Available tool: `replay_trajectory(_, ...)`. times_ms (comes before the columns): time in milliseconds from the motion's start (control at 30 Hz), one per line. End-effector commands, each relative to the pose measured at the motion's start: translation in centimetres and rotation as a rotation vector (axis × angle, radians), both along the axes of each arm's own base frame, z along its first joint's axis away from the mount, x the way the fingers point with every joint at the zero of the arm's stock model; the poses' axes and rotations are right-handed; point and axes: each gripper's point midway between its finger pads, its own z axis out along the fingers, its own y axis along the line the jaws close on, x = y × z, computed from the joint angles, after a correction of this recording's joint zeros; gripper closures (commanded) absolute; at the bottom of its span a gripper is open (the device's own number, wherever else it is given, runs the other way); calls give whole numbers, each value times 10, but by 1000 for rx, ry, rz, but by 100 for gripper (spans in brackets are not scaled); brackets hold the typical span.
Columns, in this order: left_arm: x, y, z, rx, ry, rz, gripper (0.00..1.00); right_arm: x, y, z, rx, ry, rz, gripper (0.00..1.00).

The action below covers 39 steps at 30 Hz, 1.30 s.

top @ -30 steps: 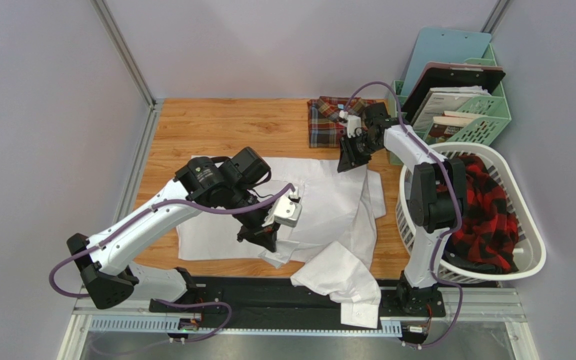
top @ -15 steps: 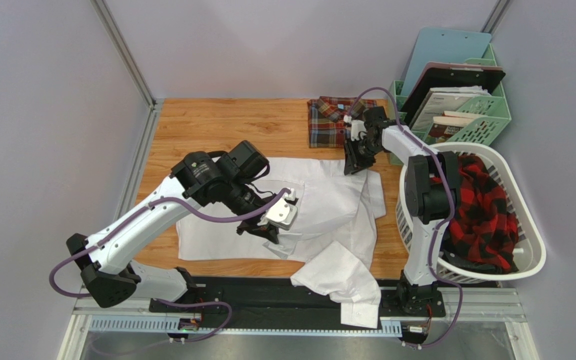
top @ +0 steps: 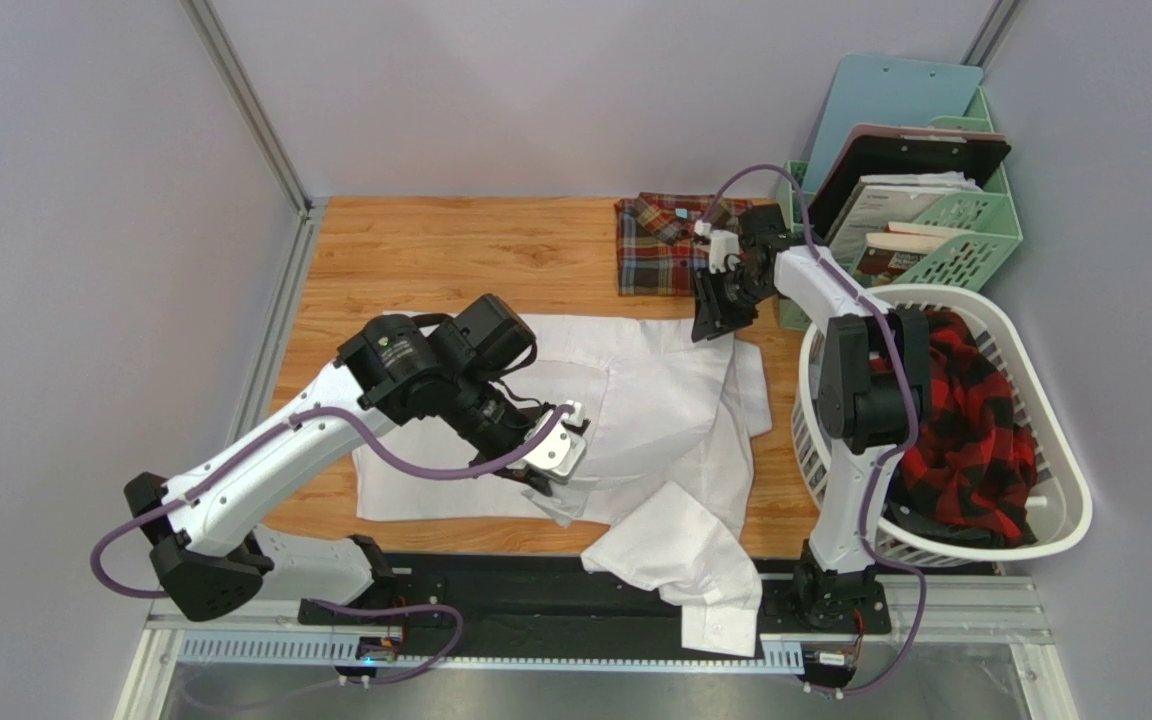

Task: Fold and stack the long sleeve shirts
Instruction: Fold the shirt

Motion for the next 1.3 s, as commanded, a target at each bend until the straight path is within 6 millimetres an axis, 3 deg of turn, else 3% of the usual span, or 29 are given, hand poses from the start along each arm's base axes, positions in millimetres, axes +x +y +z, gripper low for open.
replay_trajectory(0, -61, 66, -3, 195, 161, -69, 100, 10, -12, -13, -55, -21, 14, 64)
replay_trajectory(100, -66, 72, -3, 182, 144, -76, 100, 11, -11, -11, -39, -22, 16, 64)
replay_trajectory(400, -73, 83, -17, 215, 149, -87, 100, 10, 2, 29, 46, -74, 47, 62)
replay_trajectory(567, -76, 87, -19, 210, 146, -98, 100, 7, -2, 23, 42, -62, 52, 62)
replay_trajectory(700, -79, 90, -21, 218, 144, -103, 100, 6, -8, 2, -2, -23, 36, 63)
replay_trajectory(833, -85, 96, -25, 232, 142, -117, 100, 8, -14, -6, -15, -11, 14, 64)
replay_trajectory(1000, -82, 89, -22, 233, 158, -107, 100, 3, -28, -32, -103, 29, 18, 65)
replay_trajectory(1033, -79, 85, -21, 230, 157, -89, 100, -1, -31, -34, -114, 45, 31, 65)
replay_trajectory(1133, -44, 60, -20, 200, 154, 65, 100, -7, -27, -33, -95, 58, 54, 65)
replay_trajectory(1200, -4, 42, -21, 174, 162, 209, 100, -7, -26, -26, -84, 52, 61, 65)
replay_trajectory(1267, 34, 35, -18, 137, 182, 335, 100, -8, -26, -16, -83, 44, 70, 65)
